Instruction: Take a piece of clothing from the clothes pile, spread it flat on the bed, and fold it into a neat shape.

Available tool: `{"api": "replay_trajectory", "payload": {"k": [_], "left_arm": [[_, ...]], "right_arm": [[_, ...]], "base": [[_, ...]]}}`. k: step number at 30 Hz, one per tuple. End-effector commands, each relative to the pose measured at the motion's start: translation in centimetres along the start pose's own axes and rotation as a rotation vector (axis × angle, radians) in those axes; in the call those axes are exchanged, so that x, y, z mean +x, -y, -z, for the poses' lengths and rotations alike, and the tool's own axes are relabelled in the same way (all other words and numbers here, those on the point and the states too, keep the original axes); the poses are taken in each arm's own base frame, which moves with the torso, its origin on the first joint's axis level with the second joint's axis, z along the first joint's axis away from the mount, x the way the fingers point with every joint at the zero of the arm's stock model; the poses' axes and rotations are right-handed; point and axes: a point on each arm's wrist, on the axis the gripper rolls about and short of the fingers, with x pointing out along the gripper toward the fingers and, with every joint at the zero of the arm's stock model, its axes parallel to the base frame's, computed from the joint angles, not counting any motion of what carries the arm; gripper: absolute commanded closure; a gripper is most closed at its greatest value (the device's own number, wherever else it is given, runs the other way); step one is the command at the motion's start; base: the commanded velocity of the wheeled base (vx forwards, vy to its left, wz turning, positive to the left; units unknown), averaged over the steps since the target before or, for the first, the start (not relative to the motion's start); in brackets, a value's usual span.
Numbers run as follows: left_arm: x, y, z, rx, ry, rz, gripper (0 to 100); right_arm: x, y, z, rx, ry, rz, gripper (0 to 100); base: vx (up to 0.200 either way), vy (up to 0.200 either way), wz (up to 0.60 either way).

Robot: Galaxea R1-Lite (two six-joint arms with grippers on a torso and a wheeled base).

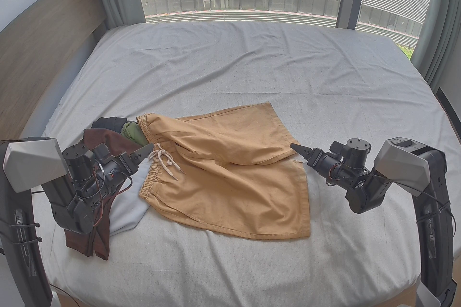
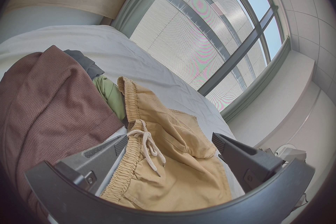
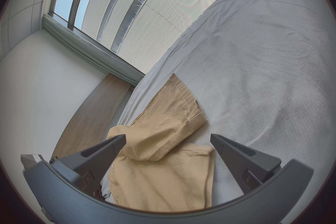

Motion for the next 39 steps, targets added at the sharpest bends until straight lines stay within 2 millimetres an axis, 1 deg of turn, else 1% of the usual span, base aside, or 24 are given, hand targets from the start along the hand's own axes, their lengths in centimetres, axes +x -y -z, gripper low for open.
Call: {"api": "replay_trajectory", "payload": {"k": [1,3,7,10,11,14,15,16,19,27,34,39], "left_arm": [[0.0,-0.2,0.2,-0.003,-0.005,-0.006,0],[0.0,-0.3,0.3,-0.003,-0.009,-0.008,0],[-0.4,-0.5,0.6,-0.013,-0.021,-0.022,0],[-0.8,-0.4,0.8,-0.019,-0.035,-0.029,0],[-1.6,-0.5,1.4,-0.032,-0.061,-0.050,0],[-2.6,-1.0,1.8,-0.032,-0.087,-0.080,0],[-2.6,-1.0,1.8,-0.032,-0.087,-0.080,0],[-3.1,-1.3,2.3,-0.019,-0.109,-0.099,0],[-3.6,-1.7,3.3,-0.030,-0.147,-0.120,0],[-2.9,-3.4,5.3,-0.054,-0.196,-0.150,0],[-2.6,-4.0,6.1,-0.062,-0.215,-0.161,0],[-2.2,-4.7,7.0,-0.040,-0.233,-0.171,0]], "right_arm": [[-0.3,0.7,-0.7,0.002,0.018,0.013,0],[-0.6,1.1,-1.0,0.002,0.025,0.023,0],[-1.1,1.1,-1.8,-0.003,0.042,0.028,0],[-1.5,0.5,-2.2,-0.008,0.047,0.024,0],[-2.1,-0.6,-2.8,-0.023,0.058,0.012,0],[-2.6,-1.6,-3.2,-0.039,0.070,-0.008,0],[-2.6,-1.6,-3.2,-0.039,0.070,-0.008,0],[-2.7,-2.0,-3.1,-0.039,0.066,-0.011,0],[-2.7,-2.0,-3.1,-0.046,0.070,-0.014,0],[-2.7,-1.9,-3.3,-0.049,0.075,-0.014,0],[-2.7,-2.0,-3.3,-0.049,0.076,-0.015,0],[-2.7,-2.1,-3.4,-0.056,0.088,-0.026,0]], "base": [[0.000,0.000,0.00],[0.000,0.000,0.00],[0.000,0.000,0.00],[0.000,0.000,0.00],[0.000,0.000,0.00],[0.000,0.000,0.00],[0.000,0.000,0.00],[0.000,0.000,0.00],[0.000,0.000,0.00],[0.000,0.000,0.00],[0.000,0.000,0.00],[0.000,0.000,0.00]]}}
